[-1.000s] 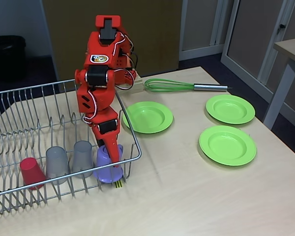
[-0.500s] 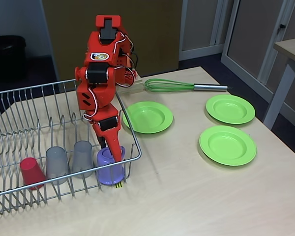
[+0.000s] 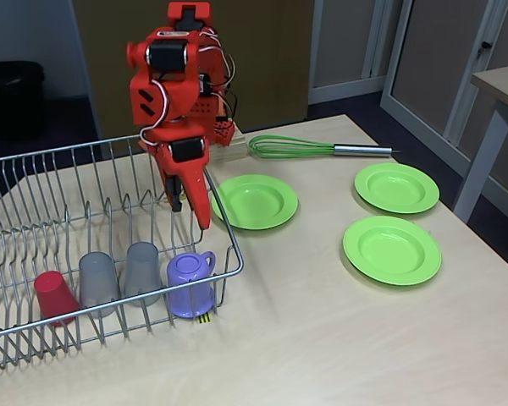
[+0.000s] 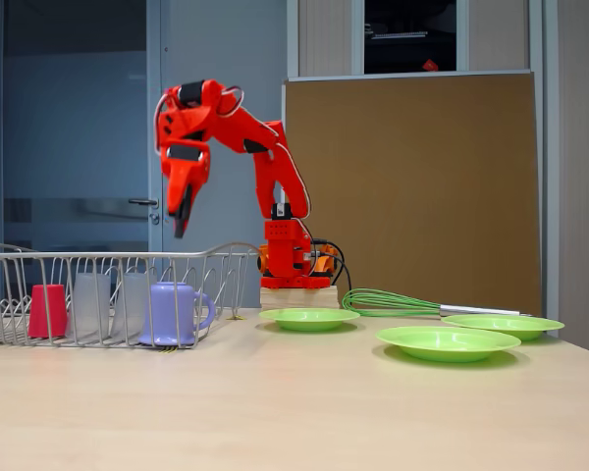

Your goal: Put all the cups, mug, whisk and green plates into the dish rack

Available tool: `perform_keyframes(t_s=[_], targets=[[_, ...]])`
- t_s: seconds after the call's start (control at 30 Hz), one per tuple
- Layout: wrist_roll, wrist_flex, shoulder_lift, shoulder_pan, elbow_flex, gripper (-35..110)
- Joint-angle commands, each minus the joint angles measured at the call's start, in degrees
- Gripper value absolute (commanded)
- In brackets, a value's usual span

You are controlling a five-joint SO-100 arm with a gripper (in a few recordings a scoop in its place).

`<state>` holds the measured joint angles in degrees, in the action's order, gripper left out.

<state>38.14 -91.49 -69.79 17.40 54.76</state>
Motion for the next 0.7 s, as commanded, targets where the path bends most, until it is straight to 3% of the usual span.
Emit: perform_keyframes(t_s=[0.0,0.13,0.3,0.67], targets=[[1.05,-1.67,-11.95,-3.34,6.24,38],[-2.81,-1.14,-22.15,-8.88,17.67,37],[-14.50,1.76,-31.90,-16.17,35.07,36],[-36.21,17.23,-46.32,-31.03,64.42,35]])
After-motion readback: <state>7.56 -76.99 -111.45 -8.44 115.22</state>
